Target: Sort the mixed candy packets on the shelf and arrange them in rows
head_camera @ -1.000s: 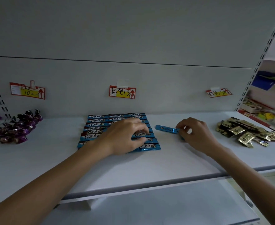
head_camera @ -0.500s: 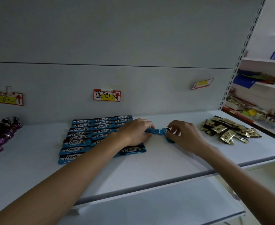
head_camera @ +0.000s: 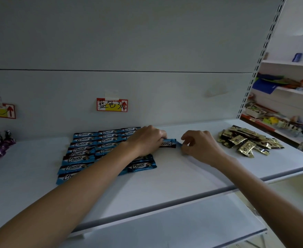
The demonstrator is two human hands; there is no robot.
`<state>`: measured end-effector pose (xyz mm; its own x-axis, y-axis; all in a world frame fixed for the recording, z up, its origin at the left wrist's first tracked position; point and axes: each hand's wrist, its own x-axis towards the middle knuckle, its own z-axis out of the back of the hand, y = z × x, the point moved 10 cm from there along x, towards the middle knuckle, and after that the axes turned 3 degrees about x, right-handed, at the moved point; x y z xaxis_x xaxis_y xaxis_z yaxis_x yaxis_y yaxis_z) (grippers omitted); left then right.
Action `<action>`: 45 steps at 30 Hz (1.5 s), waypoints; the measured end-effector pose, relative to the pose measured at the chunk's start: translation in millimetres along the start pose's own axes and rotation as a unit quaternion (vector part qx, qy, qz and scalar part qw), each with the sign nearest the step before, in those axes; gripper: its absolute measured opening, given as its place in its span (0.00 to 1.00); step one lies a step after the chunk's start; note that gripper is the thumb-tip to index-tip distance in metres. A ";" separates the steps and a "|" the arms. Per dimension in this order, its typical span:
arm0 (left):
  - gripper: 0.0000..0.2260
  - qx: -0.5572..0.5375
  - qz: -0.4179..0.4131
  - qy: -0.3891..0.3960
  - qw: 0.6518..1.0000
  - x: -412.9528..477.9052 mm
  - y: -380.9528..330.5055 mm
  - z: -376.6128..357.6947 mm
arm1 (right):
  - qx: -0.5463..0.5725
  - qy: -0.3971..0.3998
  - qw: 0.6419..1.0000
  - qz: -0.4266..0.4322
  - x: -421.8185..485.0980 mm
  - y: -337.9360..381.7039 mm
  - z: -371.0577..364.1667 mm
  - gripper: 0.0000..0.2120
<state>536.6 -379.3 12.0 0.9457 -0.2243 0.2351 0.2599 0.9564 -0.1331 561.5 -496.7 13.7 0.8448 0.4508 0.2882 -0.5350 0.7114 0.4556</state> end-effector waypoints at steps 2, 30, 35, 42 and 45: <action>0.13 -0.007 0.007 -0.019 1.000 -1.8 -0.8 4.2 | -0.016 -0.007 1.000 0.005 1.1 1.5 0.7 0.11; 0.10 -0.137 0.206 -0.226 0.942 -239.6 81.1 82.8 | 0.075 0.090 0.931 0.346 -83.9 168.9 -59.3 0.08; 0.05 -0.094 0.204 -0.189 0.956 -243.5 88.0 75.0 | 0.078 0.125 0.927 0.344 -84.0 171.5 -64.7 0.08; 0.03 -0.014 0.181 -0.152 0.972 -236.9 91.1 63.3 | 0.067 0.126 0.927 0.346 -82.6 169.2 -69.3 0.07; 0.10 -0.026 0.154 -0.160 0.975 -238.2 87.9 65.9 | 0.068 0.122 0.929 0.342 -80.1 169.5 -70.8 0.07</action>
<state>321.3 -229.5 7.7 0.8729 0.1505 0.4642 -0.0100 0.9566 -0.2914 403.1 -374.0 8.2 0.2727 0.8929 0.3583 -0.9278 0.1455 0.3436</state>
